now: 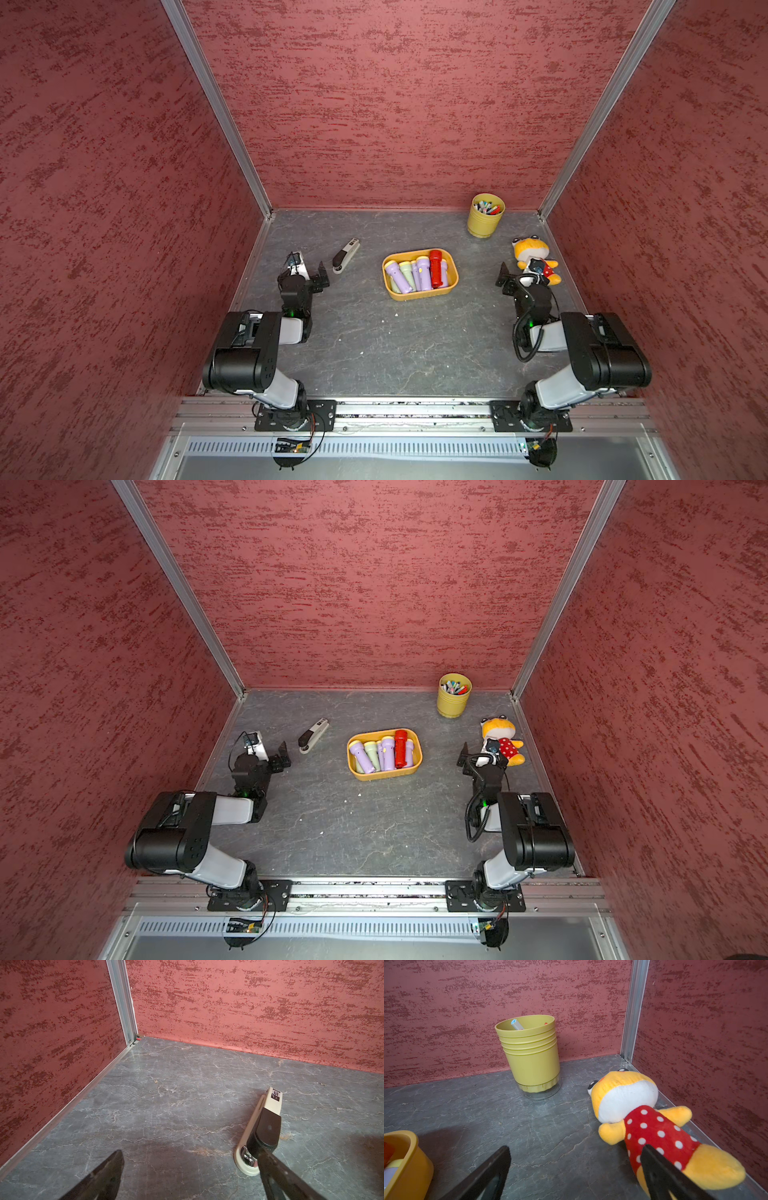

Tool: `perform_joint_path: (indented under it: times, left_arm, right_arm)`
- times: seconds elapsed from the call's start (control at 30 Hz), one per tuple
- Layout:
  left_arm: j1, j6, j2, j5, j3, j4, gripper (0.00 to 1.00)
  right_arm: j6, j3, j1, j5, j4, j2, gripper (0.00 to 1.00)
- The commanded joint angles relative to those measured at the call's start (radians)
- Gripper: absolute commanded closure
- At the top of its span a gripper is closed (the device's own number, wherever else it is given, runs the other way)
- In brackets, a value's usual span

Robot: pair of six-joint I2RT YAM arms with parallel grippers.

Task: Put the flashlights into the storage boxes
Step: Reset both arms

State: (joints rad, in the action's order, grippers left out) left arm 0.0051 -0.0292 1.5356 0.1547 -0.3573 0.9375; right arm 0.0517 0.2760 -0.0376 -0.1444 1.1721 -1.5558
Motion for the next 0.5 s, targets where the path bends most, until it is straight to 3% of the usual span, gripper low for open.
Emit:
perform_joint_path:
  times: [0.0,0.47]
  left_arm:
    - [-0.003,0.002,0.000,-0.011,-0.005,-0.007,0.01]
    - [0.011,-0.007,-0.003,-0.033,0.001,-0.003,0.01]
  right_arm:
    - [-0.007,0.003,-0.004,0.015,-0.006,0.006,0.01]
    - [-0.007,0.002,-0.004,0.016,-0.005,0.007,0.01]
